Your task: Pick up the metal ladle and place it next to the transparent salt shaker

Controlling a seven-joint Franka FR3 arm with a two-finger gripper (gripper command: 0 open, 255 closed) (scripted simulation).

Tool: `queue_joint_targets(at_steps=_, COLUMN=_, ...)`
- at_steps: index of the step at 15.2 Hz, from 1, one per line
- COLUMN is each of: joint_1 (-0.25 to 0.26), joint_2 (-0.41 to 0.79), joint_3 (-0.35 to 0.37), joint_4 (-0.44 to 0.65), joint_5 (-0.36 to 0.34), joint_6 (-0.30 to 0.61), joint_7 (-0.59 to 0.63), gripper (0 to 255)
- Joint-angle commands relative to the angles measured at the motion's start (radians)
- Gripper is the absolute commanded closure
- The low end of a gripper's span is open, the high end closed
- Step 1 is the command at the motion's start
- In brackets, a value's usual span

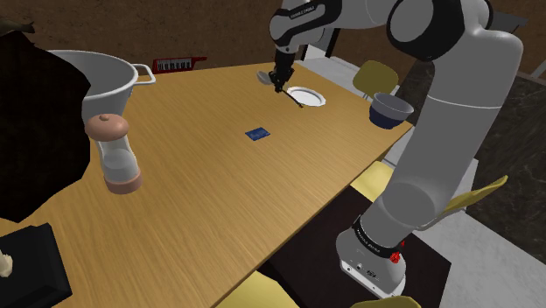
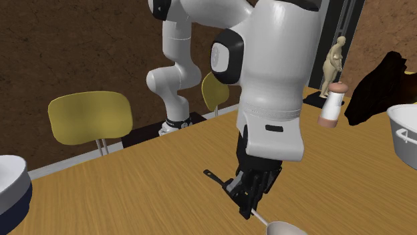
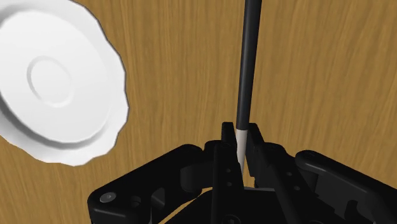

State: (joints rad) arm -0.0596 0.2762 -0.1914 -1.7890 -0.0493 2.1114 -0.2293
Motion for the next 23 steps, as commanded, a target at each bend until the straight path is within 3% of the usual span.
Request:
queue_joint_targets(at_steps=1, joint_1=0.002, joint_2=-0.015, joint_3=-0.001, joint_4=0.009, joint_5=-0.003, joint_6=-0.024, joint_7=0.000, gripper=255)
queue_joint_targets(at_steps=23, joint_1=0.002, joint_2=-0.059, joint_3=-0.003, joint_4=0.246, joint_5=-0.005, joint_6=-0.305, joint_7=-0.017, gripper=255)
